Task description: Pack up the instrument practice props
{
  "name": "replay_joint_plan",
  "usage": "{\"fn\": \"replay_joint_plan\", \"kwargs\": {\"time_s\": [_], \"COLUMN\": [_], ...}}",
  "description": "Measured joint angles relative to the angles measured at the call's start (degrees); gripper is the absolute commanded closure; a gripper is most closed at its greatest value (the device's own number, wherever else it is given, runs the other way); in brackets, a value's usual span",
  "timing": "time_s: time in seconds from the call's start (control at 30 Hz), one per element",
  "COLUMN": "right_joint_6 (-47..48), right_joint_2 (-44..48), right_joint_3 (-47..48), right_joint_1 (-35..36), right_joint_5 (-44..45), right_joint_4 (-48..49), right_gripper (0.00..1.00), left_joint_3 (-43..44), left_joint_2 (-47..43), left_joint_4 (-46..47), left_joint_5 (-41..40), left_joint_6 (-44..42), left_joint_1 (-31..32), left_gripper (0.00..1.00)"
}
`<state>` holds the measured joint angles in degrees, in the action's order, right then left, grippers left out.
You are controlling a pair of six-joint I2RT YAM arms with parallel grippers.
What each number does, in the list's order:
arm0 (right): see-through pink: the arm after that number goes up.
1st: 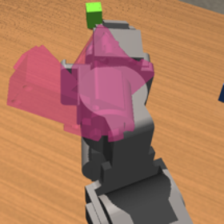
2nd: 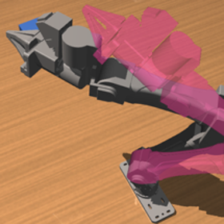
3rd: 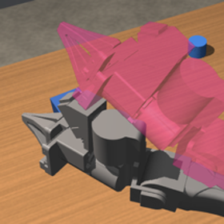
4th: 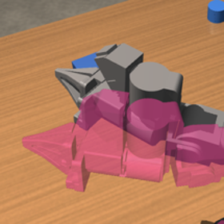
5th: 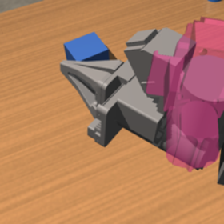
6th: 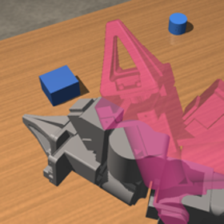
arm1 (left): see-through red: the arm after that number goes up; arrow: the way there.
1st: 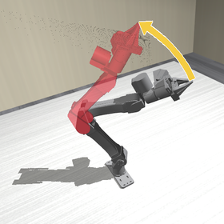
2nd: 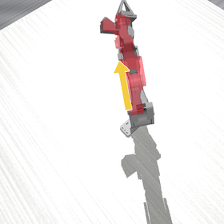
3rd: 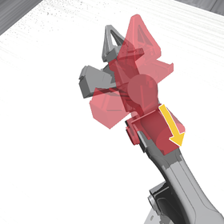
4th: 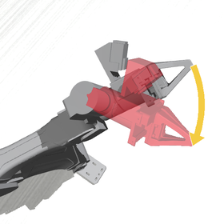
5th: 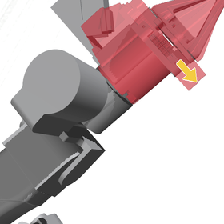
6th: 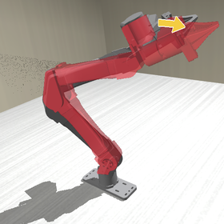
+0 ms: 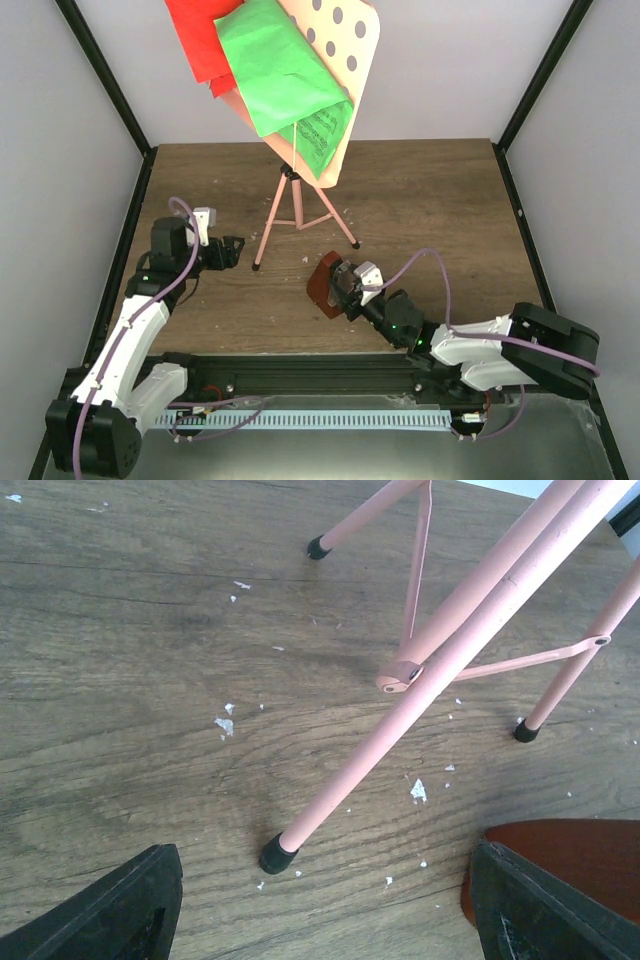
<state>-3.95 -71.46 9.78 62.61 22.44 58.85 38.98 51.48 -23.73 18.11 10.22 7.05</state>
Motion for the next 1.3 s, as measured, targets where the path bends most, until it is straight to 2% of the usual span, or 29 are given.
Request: {"fn": "replay_joint_plan", "kwargs": {"time_s": [0.23,0.67,0.77,0.83,0.87,0.93,1.13,1.3], "right_joint_6": [-0.42,-1.7,-2.23,-2.6,-2.91,-2.89,-2.78,-3.43], "right_joint_2": [-0.46,-1.99,-2.03,-2.01,-1.95,-1.53,6.34,19.67], "right_joint_3": [0.26,2.23,3.17,3.48,3.5,3.5,3.48,3.21], "right_joint_1": [0.0,0.17,0.2,0.22,0.22,0.22,0.24,0.26], "right_joint_5": [-0.11,-0.74,-0.72,-0.72,-0.68,-0.68,-1.4,-2.4], "right_joint_4": [-0.13,-7.61,-8.94,-9.53,-9.94,-10.36,-15.72,-24.98], "right_gripper": [0.32,0.2,0.15,0.03,0.01,0.0,0.0,0.0], "left_joint_3": [0.0,0.0,0.0,0.0,0.0,0.0,0.0,0.0], "left_joint_2": [0.33,1.33,1.51,1.55,1.55,1.55,1.49,1.36], "left_joint_4": [0.02,0.02,0.02,0.0,0.02,0.0,0.0,0.0], "left_joint_5": [0.07,0.24,0.35,0.39,0.39,0.39,0.15,-0.11], "left_joint_6": [0.0,0.02,0.0,0.0,0.0,0.0,0.0,0.02], "left_joint_1": [0.02,0.24,0.33,0.37,0.39,0.39,0.48,0.48], "left_gripper": [0.21,0.21,0.21,0.2,0.2,0.2,0.17,0.17]}}
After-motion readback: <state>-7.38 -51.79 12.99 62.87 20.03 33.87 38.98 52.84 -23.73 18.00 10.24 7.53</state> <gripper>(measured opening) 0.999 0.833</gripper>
